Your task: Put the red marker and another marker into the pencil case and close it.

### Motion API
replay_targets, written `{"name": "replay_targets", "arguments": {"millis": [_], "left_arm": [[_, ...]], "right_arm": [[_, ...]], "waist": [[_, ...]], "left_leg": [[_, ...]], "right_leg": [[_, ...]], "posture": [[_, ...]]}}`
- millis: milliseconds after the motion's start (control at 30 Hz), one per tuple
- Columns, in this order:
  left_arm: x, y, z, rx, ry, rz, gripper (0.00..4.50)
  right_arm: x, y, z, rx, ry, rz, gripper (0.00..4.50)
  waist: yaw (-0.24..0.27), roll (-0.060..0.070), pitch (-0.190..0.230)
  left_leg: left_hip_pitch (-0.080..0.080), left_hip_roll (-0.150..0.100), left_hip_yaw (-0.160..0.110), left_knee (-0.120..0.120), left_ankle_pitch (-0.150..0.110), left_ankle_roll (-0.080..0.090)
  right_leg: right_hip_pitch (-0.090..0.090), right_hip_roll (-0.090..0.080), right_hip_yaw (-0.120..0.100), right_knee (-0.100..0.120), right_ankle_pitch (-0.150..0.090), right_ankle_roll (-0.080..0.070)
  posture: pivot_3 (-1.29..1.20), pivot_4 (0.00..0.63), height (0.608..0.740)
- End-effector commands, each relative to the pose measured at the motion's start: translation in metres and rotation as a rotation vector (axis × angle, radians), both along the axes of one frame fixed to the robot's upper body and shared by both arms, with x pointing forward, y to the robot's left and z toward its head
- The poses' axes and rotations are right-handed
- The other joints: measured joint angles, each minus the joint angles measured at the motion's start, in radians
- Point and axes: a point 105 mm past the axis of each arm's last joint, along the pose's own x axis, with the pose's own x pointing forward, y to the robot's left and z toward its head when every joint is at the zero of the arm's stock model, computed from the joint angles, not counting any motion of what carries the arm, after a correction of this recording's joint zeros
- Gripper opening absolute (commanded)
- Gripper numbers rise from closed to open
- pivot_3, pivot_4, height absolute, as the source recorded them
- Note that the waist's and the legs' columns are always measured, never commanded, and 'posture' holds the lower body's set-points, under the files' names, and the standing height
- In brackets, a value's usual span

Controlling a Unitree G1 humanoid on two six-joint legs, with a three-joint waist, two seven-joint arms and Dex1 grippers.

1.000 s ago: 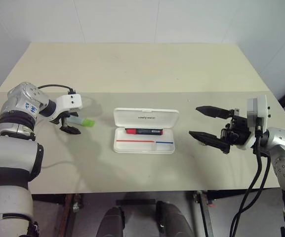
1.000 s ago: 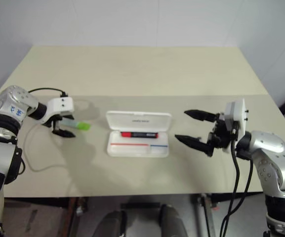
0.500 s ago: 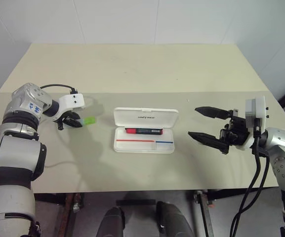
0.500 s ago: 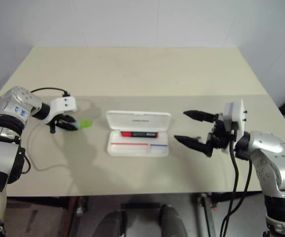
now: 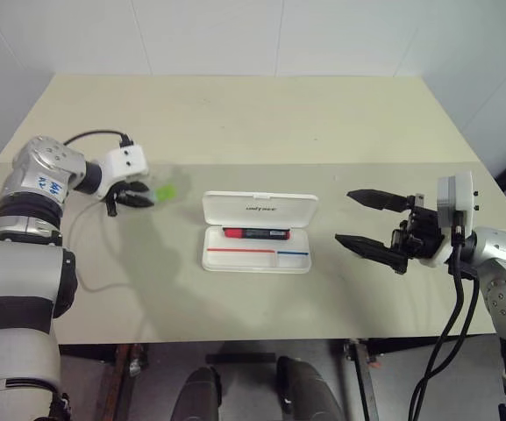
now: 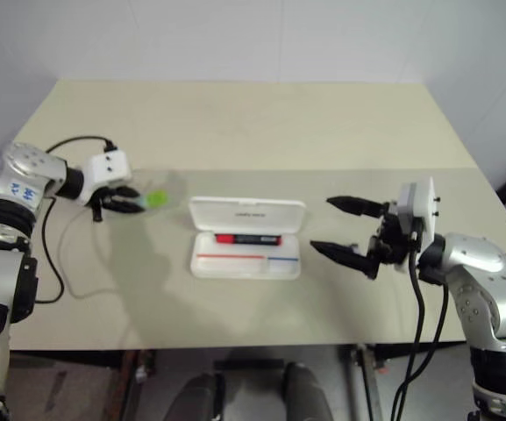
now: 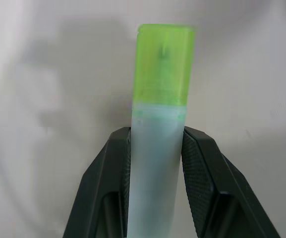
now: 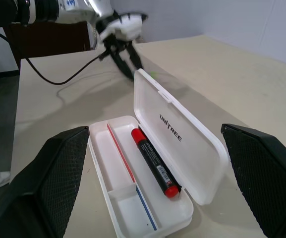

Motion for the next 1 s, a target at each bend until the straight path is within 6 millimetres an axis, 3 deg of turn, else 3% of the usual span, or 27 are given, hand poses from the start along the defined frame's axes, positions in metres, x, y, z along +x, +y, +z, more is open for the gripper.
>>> {"name": "replay_targets", "arguments": {"millis": [33, 233, 400, 567, 700, 1000], "left_arm": [[-0.009, -0.022, 0.056, -0.151, -0.197, -0.138, 1.12], [-0.039, -0.036, 0.063, -0.297, -0.262, -0.190, 1.12], [-0.077, -0.064, 0.068, -0.455, -0.277, -0.249, 1.12], [-0.114, -0.094, 0.058, -0.539, -0.215, -0.307, 1.12], [-0.135, -0.107, 0.053, -0.542, -0.123, -0.330, 1.11], [-0.133, -0.127, 0.017, -0.406, 0.047, -0.320, 1.11]], "right_arm": [[-0.004, -0.004, 0.011, -0.007, -0.046, -0.014, 4.50], [-0.004, -0.004, 0.012, -0.013, -0.043, -0.013, 4.50], [-0.003, -0.004, 0.014, -0.019, -0.041, -0.009, 4.50], [-0.003, -0.005, 0.015, -0.024, -0.037, -0.003, 4.50], [-0.005, -0.006, 0.014, -0.026, -0.027, 0.012, 4.50], [-0.015, -0.008, 0.019, -0.039, -0.018, 0.091, 4.50]], "waist": [[0.000, 0.000, 0.000], [-0.009, 0.001, 0.000], [-0.004, 0.000, 0.000], [-0.003, 0.000, 0.000], [-0.003, 0.000, 0.000], [-0.004, 0.000, 0.000]], "left_leg": [[0.000, 0.000, 0.000, 0.000, 0.000, 0.000], [0.002, 0.001, 0.003, 0.000, -0.001, 0.000], [0.002, 0.002, 0.002, 0.002, -0.001, 0.000], [0.006, 0.002, 0.003, 0.003, -0.001, 0.000], [0.006, 0.002, 0.003, 0.003, -0.001, 0.000], [0.008, 0.003, 0.004, 0.002, -0.001, 0.000]], "right_leg": [[0.000, 0.000, 0.000, 0.000, 0.000, 0.000], [0.000, 0.001, 0.003, 0.005, 0.000, 0.001], [0.000, 0.004, 0.006, 0.004, 0.000, 0.000], [0.002, 0.004, 0.009, 0.005, 0.000, 0.000], [0.002, 0.006, 0.011, 0.005, 0.000, 0.000], [0.002, 0.007, 0.013, 0.004, -0.002, -0.003]], "posture": [[0.00, 0.150, 0.740], [0.00, 0.150, 0.740], [0.00, 0.150, 0.740], [0.00, 0.150, 0.740], [0.00, 0.150, 0.740], [0.00, 0.150, 0.740]]}}
